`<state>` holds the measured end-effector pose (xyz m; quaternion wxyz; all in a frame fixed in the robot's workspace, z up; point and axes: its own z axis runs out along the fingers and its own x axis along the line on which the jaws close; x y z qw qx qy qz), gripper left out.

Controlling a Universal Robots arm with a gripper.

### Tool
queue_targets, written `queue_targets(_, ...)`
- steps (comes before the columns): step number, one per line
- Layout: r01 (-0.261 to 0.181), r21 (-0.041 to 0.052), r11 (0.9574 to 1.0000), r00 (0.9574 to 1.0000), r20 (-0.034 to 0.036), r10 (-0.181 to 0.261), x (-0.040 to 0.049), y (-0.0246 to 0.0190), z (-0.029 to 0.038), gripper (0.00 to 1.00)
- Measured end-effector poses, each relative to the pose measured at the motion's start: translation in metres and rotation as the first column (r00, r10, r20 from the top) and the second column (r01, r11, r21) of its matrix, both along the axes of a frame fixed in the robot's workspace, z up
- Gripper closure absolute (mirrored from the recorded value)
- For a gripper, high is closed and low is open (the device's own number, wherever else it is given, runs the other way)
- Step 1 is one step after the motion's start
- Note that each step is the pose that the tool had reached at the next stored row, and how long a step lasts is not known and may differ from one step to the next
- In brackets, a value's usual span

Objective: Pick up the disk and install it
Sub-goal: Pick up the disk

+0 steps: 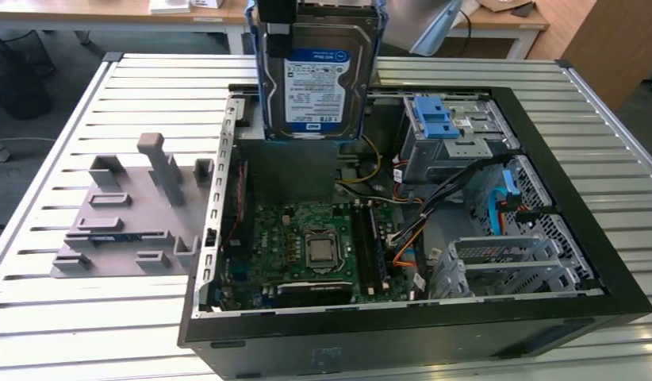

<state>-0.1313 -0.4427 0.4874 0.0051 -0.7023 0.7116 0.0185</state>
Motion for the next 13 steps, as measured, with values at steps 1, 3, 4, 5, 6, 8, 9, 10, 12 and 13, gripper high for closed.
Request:
queue_targets(1, 0.000, -0.0001, 1.0000, 1.0000, 0.0000, 0.000, 0.0015, -0.0005, 0.0000, 0.64)
queue_targets(3, 0.000, 0.0000, 1.0000, 1.0000, 0.0000, 0.000, 0.0046, -0.0017, 0.0000, 0.64)
queue_targets(4, 0.000, 0.0000, 1.0000, 1.0000, 0.0000, 0.000, 0.0060, -0.0022, 0.0000, 0.64)
queue_targets(5, 0.000, 0.0000, 1.0000, 1.0000, 0.0000, 0.000, 0.0074, -0.0028, 0.0000, 0.64)
queue_targets(6, 0.000, 0.0000, 1.0000, 1.0000, 0.0000, 0.000, 0.0088, -0.0033, 0.0000, 0.64)
queue_targets(8, 0.000, 0.0000, 1.0000, 1.0000, 0.0000, 0.000, 0.0115, -0.0043, 0.0000, 0.64)
queue_targets(9, 0.000, 0.0000, 1.0000, 1.0000, 0.0000, 0.000, 0.0128, -0.0049, 0.0000, 0.64)
queue_targets(10, 0.000, 0.0000, 1.0000, 1.0000, 0.0000, 0.000, 0.0142, -0.0054, 0.0000, 0.64)
queue_targets(12, 0.000, 0.0000, 1.0000, 1.0000, 0.0000, 0.000, 0.0171, -0.0065, 0.0000, 0.64)
queue_targets(13, 0.000, -0.0001, 1.0000, 1.0000, 0.0000, 0.000, 0.0185, -0.0070, 0.0000, 0.64)
